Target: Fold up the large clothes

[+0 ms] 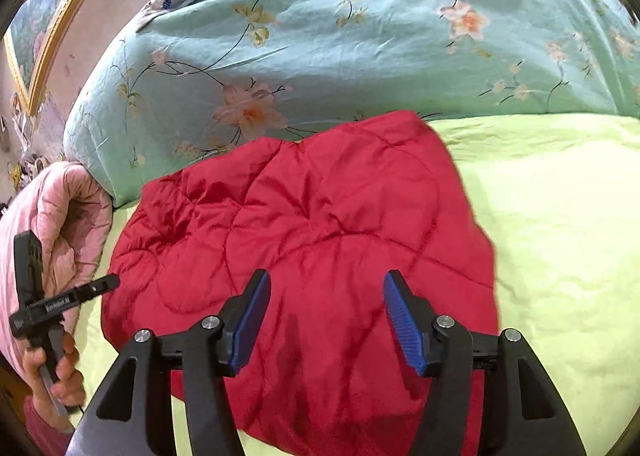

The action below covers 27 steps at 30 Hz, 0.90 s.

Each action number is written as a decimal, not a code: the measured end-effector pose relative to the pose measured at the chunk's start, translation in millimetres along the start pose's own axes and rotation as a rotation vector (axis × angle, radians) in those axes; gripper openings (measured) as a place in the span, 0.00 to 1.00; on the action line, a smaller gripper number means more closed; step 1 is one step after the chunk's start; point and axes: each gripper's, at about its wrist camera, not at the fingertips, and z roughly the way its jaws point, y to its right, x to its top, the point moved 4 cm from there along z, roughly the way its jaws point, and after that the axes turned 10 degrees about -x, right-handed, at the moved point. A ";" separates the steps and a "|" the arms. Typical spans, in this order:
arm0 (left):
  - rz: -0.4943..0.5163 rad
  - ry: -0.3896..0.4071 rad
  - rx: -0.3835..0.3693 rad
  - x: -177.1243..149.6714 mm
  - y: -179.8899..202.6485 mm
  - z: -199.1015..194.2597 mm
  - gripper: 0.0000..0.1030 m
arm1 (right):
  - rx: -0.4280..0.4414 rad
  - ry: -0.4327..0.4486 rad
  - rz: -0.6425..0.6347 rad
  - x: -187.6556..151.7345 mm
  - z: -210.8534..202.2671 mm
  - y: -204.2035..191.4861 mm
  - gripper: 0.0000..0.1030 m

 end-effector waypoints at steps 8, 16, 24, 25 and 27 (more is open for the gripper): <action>-0.020 0.020 0.105 2.4 -33.6 -2.3 0.52 | -0.098 0.002 0.019 9.4 17.8 29.2 0.67; -0.091 -0.002 0.042 -8.0 -75.4 -1.0 0.82 | -0.111 -0.108 0.063 -1.7 51.7 61.4 0.79; -0.178 -0.042 -0.098 -19.0 -92.5 2.0 0.85 | 0.050 -0.165 0.173 -23.5 54.6 81.7 0.86; -0.185 -0.044 -0.113 -19.1 -93.0 4.1 0.85 | 0.066 -0.174 0.179 -25.7 55.2 82.6 0.86; -0.194 -0.054 -0.150 -18.1 -93.8 10.9 0.86 | 0.105 -0.193 0.194 -26.7 58.0 83.8 0.86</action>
